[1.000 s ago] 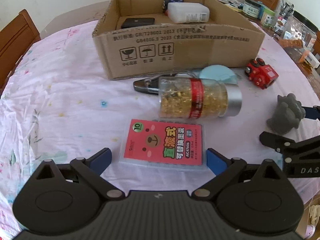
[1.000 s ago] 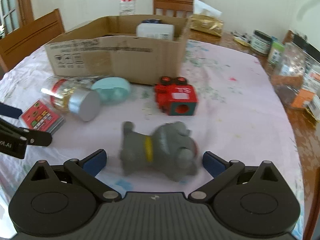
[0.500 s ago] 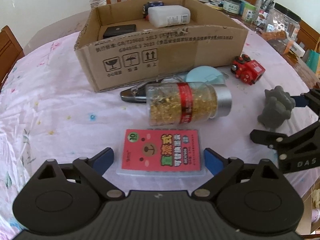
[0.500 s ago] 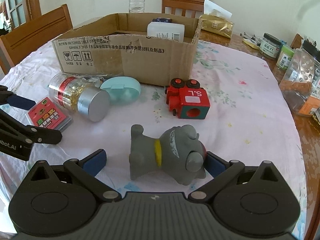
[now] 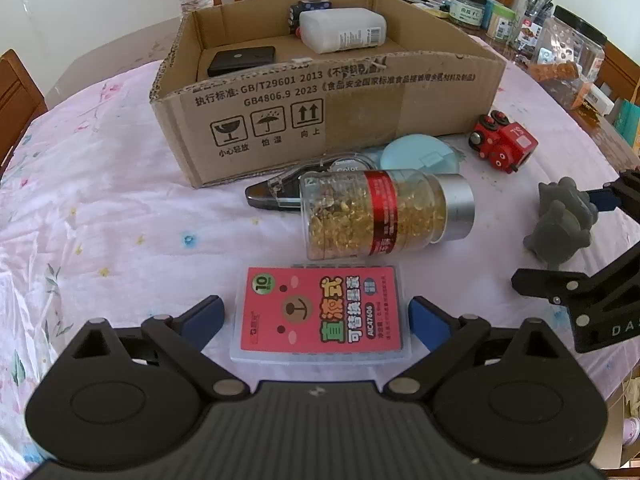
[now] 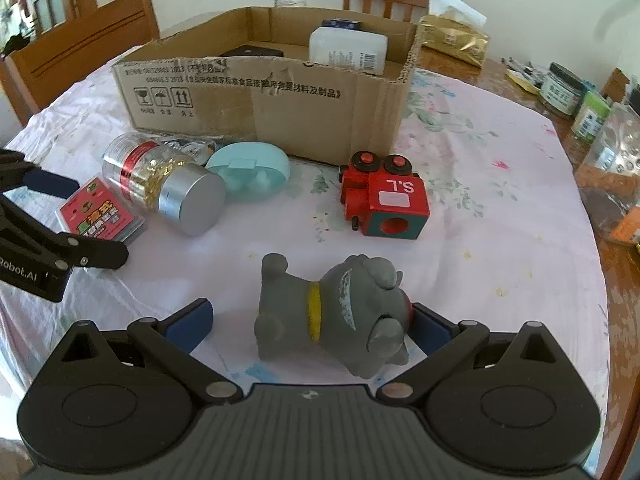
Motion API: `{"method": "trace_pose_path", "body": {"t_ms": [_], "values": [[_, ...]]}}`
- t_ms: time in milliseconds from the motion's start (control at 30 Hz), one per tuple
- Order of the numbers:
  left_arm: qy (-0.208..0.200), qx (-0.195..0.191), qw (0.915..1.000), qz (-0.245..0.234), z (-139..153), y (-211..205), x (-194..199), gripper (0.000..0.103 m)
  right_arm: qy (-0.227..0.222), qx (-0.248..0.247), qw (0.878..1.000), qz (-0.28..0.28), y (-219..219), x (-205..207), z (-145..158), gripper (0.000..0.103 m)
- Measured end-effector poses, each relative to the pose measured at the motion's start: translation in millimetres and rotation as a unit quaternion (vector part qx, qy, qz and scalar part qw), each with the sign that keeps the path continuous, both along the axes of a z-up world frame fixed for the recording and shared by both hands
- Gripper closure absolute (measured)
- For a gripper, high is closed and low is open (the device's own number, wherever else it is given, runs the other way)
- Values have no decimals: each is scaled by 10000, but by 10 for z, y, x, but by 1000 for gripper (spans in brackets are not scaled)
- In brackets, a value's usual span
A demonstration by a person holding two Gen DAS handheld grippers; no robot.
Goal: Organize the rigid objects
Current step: 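Close right tool on gray cat figure while left tool closes on pink card, then carry cat figure into cardboard box and open right tool while left tool drops pink card in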
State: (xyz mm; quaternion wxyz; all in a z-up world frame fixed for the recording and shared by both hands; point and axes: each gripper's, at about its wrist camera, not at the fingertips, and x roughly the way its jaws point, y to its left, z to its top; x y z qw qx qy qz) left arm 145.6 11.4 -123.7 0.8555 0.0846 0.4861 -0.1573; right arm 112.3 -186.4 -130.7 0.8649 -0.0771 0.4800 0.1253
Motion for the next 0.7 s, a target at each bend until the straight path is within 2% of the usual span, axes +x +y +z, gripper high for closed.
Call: {"method": "trace_pose_path", "body": {"t_ms": [133, 300, 367, 700], "values": [[-4, -7, 10000, -6, 8, 2, 5, 9, 24, -8, 10000, 42, -25, 12, 20, 4], [31, 2, 9999, -98, 28, -3, 15, 12, 35, -31, 9999, -109, -81, 32, 65, 21], [53, 5, 9999, -112, 30, -2, 21, 12, 66, -21, 9999, -152, -105, 38, 82, 24], [210, -13, 9994, -260, 120, 57, 47, 13, 162, 115, 9995, -230, -139, 49, 231, 25]]}}
